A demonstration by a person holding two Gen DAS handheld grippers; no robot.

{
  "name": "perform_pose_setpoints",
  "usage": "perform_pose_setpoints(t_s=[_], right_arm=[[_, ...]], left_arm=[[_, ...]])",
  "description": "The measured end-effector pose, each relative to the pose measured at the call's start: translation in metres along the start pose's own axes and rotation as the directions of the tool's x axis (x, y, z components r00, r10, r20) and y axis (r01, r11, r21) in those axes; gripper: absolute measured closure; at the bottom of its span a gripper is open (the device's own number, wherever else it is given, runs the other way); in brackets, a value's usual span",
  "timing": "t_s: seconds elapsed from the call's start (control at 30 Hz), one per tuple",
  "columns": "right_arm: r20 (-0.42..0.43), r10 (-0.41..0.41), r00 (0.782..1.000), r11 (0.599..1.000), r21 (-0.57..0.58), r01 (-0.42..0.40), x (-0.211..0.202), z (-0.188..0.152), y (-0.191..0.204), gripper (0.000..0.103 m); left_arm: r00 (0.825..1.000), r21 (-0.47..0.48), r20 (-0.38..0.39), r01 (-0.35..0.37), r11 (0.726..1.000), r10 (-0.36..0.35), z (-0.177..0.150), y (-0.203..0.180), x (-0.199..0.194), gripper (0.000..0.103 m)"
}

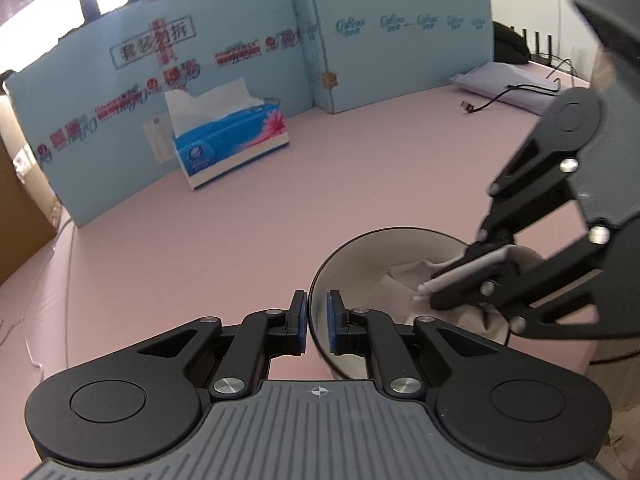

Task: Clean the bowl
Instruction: 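Continue circling the cloth inside the bowl with the right gripper while the left gripper holds the rim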

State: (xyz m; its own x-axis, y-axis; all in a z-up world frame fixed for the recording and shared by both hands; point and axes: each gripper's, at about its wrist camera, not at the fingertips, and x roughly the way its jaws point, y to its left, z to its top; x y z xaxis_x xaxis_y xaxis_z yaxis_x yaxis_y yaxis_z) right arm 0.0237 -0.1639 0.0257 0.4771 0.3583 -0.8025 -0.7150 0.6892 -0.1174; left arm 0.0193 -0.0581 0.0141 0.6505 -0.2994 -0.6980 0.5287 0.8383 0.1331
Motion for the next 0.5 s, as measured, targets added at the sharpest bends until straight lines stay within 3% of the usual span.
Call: perform_pose_setpoints(t_s=[0.1,0.27,0.5], right_arm=[[0.018,0.003,1.000,1.000,0.015,-0.003,-0.001,0.000,-0.001,0.097],[0.044,0.009,0.999,1.000,0.015,-0.010,-0.001,0.000,0.000,0.097],[0.082,0.023,0.996,1.000,0.013,-0.024,-0.002,-0.005,-0.001,0.097]], left_arm=[[1.000,-0.058,-0.004,0.009,0.998,-0.009,-0.002,0.006,-0.002,0.070],[0.999,-0.129,-0.031,0.022,0.991,-0.026,-0.011,0.005,-0.009,0.071],[0.997,-0.131,-0.082,0.004,0.991,-0.015,-0.011,-0.003,-0.008,0.070]])
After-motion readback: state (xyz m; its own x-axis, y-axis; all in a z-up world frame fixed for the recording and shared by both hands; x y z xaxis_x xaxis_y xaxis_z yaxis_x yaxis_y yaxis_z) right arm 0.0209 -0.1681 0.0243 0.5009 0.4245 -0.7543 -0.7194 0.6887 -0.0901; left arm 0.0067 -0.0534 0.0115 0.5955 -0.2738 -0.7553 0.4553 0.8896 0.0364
